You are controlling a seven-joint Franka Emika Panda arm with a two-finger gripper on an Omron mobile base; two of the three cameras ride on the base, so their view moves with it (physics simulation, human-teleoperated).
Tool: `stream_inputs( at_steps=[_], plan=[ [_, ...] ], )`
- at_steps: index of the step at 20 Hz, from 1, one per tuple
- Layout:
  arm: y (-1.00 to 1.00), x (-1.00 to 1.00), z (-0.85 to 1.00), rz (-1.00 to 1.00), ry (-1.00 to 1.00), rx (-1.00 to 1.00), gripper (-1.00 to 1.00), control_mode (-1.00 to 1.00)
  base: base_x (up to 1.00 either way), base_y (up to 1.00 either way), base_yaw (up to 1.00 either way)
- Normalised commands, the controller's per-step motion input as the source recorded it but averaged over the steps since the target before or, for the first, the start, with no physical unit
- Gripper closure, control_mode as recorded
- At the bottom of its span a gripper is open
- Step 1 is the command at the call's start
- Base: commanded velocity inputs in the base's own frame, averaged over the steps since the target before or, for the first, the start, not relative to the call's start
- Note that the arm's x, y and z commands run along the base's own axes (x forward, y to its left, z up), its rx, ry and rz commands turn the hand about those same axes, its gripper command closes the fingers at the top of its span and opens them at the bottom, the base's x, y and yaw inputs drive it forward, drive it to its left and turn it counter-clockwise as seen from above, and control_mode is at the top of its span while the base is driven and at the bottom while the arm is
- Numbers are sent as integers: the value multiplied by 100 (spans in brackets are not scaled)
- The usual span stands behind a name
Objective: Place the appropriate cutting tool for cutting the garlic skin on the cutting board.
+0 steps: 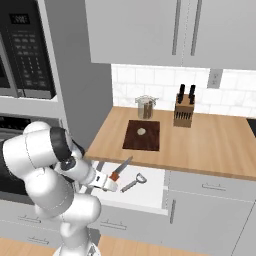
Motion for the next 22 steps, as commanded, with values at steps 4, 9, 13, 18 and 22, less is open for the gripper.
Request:
stream_inputs(
  at_steps=[4,9,13,18,22],
  plan=[
    [-60,-13,100,-1,27,0,100,-100,0,0,0],
    [-55,-8,100,-2,31,0,100,-100,0,0,0],
    [-48,0,100,-1,26,0,100,-100,0,0,0],
    [-45,0,100,0,27,0,100,-100,0,0,0],
    [-32,49,100,0,30,4,100,-100,0,0,0]
  ],
)
